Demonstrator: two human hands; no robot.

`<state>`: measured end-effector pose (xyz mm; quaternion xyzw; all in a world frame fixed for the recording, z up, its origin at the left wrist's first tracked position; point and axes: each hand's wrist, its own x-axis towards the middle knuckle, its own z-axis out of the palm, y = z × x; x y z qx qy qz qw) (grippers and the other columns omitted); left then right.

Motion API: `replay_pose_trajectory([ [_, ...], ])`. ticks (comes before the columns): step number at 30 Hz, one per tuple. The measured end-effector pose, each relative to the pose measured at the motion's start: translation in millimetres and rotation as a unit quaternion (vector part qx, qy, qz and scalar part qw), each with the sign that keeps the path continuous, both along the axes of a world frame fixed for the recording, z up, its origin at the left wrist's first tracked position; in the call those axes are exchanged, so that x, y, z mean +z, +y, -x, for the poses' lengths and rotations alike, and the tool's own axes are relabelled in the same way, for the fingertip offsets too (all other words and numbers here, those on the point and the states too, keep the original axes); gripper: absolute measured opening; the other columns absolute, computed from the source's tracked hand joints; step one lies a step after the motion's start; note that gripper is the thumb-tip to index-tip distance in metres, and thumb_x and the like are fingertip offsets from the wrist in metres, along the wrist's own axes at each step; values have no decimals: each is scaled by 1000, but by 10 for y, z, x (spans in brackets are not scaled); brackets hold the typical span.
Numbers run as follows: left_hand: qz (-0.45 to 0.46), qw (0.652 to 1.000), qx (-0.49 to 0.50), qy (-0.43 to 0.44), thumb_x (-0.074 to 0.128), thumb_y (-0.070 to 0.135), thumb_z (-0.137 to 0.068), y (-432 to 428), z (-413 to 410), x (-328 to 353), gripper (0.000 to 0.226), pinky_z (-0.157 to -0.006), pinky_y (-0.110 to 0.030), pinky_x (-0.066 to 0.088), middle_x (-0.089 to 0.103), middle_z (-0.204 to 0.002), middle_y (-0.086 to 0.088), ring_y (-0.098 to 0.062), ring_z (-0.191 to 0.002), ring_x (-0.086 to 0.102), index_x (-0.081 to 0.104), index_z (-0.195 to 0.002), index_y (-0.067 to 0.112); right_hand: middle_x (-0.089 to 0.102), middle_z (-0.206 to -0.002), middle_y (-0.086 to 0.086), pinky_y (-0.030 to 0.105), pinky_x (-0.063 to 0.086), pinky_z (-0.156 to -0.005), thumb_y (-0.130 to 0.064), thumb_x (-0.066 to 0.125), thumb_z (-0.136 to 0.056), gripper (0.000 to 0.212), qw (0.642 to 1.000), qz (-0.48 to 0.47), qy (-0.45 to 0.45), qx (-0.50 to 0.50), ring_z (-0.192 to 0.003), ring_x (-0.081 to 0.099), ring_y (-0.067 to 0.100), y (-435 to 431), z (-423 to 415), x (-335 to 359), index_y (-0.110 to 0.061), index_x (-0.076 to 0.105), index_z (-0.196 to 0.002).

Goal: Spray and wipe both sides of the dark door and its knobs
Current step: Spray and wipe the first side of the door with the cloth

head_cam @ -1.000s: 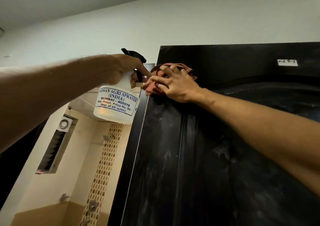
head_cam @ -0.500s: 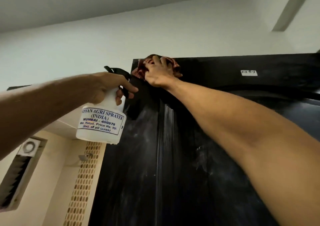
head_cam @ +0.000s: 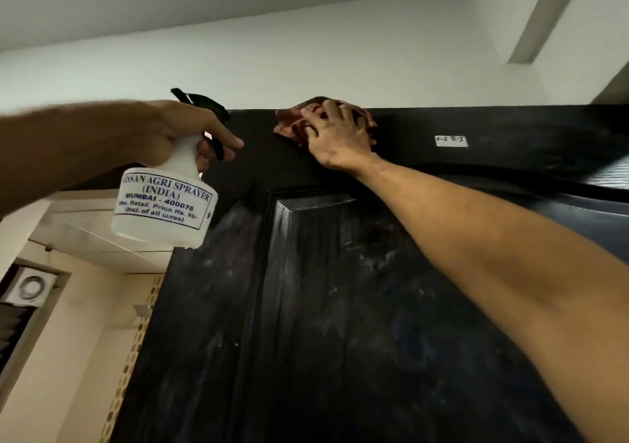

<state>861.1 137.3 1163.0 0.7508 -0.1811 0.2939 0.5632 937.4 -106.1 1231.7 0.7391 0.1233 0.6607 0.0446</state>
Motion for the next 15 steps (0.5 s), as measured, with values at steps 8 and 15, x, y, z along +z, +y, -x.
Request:
replay_pose_trajectory([
  [8, -4, 999, -50, -8, 77, 15, -84, -1005, 279, -25, 21, -31, -17, 32, 58, -52, -1, -6, -29, 31, 62, -96, 6, 25, -163, 4, 57, 20, -120, -42, 37, -105, 47, 997, 80, 1, -24, -148, 20, 34, -862, 212, -386, -38, 41, -152],
  [15, -16, 994, -108, -12, 72, 13, -92, -2202, 412, -25, 14, -33, -16, 36, 63, -54, -3, -3, -29, 34, 60, -95, 8, 16, -167, 9, 59, 15, -122, -41, 32, -105, 52, 984, -178, -10, -24, -152, 12, 36, -2552, 633, -27, -37, 32, -157],
])
